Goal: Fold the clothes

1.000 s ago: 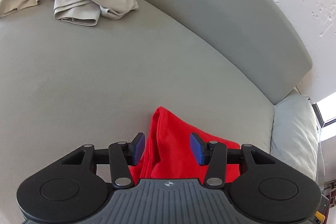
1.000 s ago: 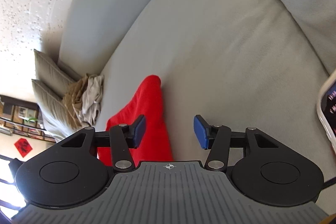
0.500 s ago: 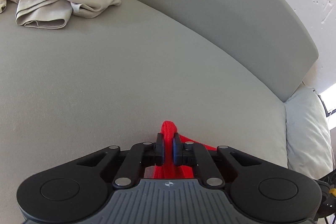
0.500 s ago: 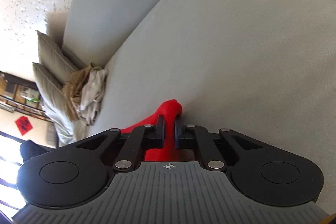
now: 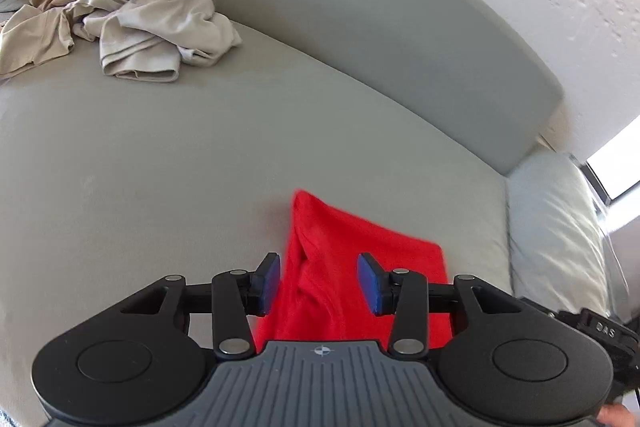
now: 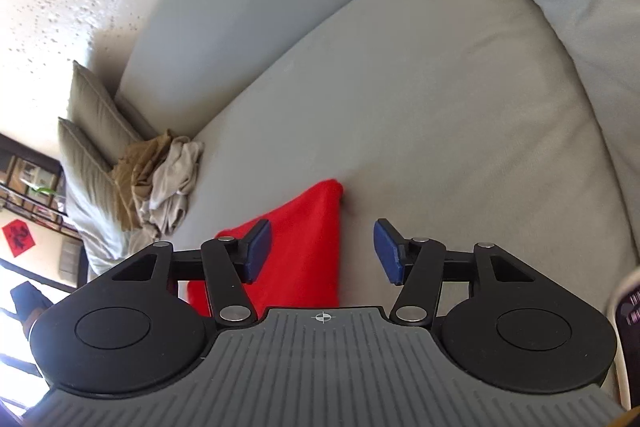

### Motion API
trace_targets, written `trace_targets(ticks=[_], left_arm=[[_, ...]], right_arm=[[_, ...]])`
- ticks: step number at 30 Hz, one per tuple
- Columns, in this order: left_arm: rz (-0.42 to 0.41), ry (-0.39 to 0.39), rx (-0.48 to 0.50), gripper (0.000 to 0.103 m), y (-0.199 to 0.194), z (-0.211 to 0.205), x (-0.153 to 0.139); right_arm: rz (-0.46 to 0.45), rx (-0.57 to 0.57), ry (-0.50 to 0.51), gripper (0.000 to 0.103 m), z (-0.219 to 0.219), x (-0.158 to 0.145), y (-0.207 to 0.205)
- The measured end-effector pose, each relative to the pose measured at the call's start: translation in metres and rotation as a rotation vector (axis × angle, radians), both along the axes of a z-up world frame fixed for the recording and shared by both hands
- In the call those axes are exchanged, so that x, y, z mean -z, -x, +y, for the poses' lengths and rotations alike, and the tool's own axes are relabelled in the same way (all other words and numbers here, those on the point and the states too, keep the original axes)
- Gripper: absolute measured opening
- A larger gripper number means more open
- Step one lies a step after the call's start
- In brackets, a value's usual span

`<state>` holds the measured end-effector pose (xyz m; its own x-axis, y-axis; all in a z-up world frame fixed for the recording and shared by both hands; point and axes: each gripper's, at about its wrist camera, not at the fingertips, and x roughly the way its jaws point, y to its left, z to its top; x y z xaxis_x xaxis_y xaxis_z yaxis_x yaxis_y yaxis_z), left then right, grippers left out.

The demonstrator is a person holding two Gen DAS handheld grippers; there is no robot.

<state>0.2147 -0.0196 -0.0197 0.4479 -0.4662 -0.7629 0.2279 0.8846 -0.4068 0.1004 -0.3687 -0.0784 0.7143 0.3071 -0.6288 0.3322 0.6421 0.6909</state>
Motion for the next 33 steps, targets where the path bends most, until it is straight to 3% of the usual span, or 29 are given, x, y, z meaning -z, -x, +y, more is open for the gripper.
trace_targets(ticks=[3, 5, 6, 8, 9, 15, 18, 20, 23, 25, 27, 29, 33], left_arm=[[0.02, 0.019, 0.094, 0.04, 0.046, -0.007, -0.016], [0.016, -0.005, 0.117, 0.039, 0.065, -0.017, -0.009], [0.01, -0.048, 0.11, 0.039, 0.069, -0.021, -0.002], [0.019, -0.145, 0.083, 0.031, 0.076, -0.031, 0.012], [0.051, -0.154, 0.087, 0.024, 0.079, -0.032, 0.018], [0.225, -0.209, 0.12, 0.029, 0.098, -0.029, 0.039], [0.319, -0.144, 0.123, 0.033, 0.115, -0.011, 0.026], [0.32, -0.075, 0.137, 0.042, 0.129, 0.002, 0.014], [0.205, -0.048, 0.108, 0.053, 0.144, 0.018, 0.0], [0.07, -0.089, 0.045, 0.068, 0.145, 0.027, -0.007], [-0.04, -0.175, -0.025, 0.069, 0.134, 0.03, -0.013], [-0.108, -0.189, -0.053, 0.07, 0.118, 0.038, -0.01], [-0.088, -0.128, -0.069, 0.075, 0.076, 0.053, 0.004]], right_arm=[[-0.053, -0.08, 0.037, 0.054, 0.023, -0.022, 0.032], [-0.076, -0.133, 0.042, 0.043, 0.04, -0.026, 0.046], [-0.085, -0.159, 0.043, 0.042, 0.049, -0.028, 0.052], [-0.036, -0.195, 0.074, 0.042, 0.067, -0.021, 0.049], [0.012, -0.213, 0.097, 0.042, 0.075, -0.014, 0.045], [0.157, -0.39, 0.236, 0.042, 0.121, -0.001, 0.059], [0.2, -0.41, 0.203, 0.046, 0.112, -0.012, 0.084], [0.192, -0.4, 0.161, 0.061, 0.099, -0.024, 0.108], [0.123, -0.358, 0.097, 0.077, 0.077, -0.042, 0.14], [0.083, -0.3, 0.021, 0.086, 0.061, -0.043, 0.15], [0.06, -0.235, -0.007, 0.089, 0.05, -0.038, 0.149], [0.052, -0.168, -0.021, 0.09, 0.042, -0.027, 0.138], [0.047, -0.088, -0.14, 0.09, 0.025, 0.009, 0.117]])
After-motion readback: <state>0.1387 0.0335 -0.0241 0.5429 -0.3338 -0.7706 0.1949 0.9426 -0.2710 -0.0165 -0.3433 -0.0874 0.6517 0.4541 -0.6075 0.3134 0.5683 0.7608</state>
